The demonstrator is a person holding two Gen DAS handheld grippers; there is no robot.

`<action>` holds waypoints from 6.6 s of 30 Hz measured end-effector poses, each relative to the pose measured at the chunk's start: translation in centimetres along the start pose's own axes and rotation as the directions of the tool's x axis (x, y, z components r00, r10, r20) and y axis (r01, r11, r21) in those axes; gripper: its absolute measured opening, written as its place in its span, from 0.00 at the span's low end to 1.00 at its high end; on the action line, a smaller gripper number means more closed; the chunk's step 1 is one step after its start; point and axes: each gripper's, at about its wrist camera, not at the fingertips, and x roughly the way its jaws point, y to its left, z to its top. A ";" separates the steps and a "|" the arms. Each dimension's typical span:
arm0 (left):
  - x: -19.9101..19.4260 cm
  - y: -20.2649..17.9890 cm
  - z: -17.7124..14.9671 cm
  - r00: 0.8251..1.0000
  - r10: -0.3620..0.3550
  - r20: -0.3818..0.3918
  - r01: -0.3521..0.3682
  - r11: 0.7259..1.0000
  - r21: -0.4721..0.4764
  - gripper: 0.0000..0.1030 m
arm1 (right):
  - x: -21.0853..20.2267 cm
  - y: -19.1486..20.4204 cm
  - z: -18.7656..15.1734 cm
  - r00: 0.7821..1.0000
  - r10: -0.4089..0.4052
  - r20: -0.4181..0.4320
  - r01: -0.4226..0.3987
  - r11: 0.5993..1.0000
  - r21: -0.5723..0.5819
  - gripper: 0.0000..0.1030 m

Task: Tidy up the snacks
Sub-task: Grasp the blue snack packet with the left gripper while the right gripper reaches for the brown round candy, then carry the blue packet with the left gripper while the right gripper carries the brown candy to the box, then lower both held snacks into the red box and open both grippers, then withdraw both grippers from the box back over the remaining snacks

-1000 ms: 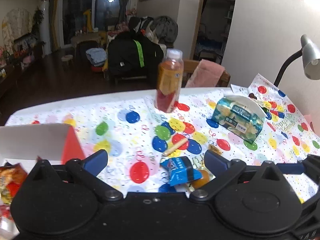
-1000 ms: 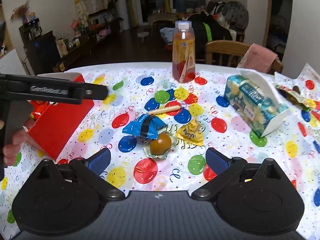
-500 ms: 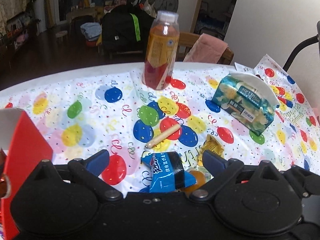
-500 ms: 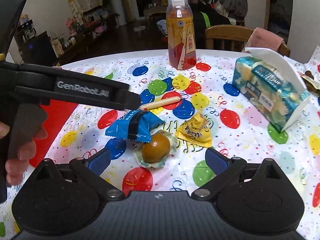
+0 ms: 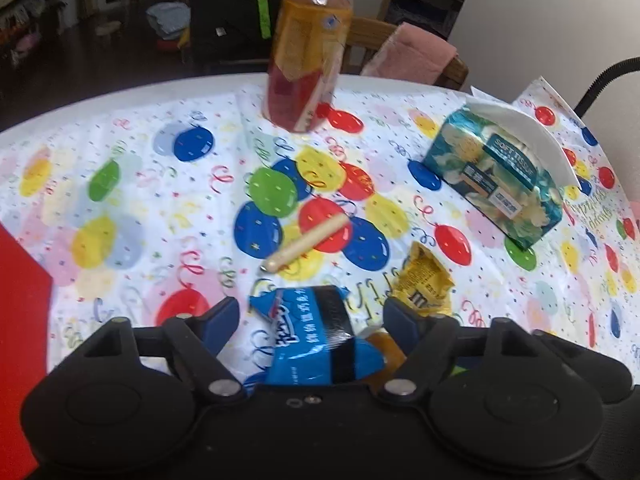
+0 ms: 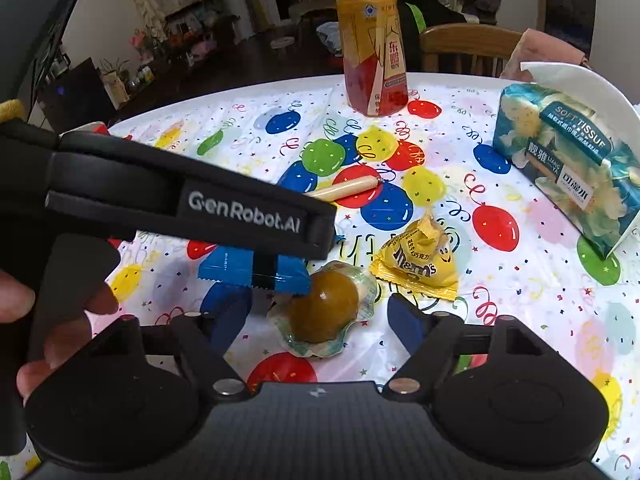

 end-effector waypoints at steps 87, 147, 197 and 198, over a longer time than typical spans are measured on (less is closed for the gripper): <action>-26.7 27.6 -8.5 0.940 0.205 0.271 -0.150 0.966 -0.212 0.35 | -6.9 28.0 4.1 0.989 0.120 0.083 -0.089 0.946 -0.311 0.41; -21.7 30.0 -6.0 0.934 0.296 0.199 -0.275 0.953 -0.127 0.78 | -2.5 27.8 5.4 0.998 0.061 0.019 -0.054 0.967 -0.249 0.88; -17.4 3.0 -5.3 0.942 0.029 0.335 -0.058 0.995 0.078 1.00 | -15.0 1.4 -0.2 0.976 -0.046 0.215 0.050 0.999 -0.016 1.00; -16.7 2.6 -5.0 0.943 0.029 0.330 -0.060 0.995 0.084 0.99 | -14.6 0.7 -0.2 0.976 -0.054 0.209 0.057 0.998 -0.009 1.00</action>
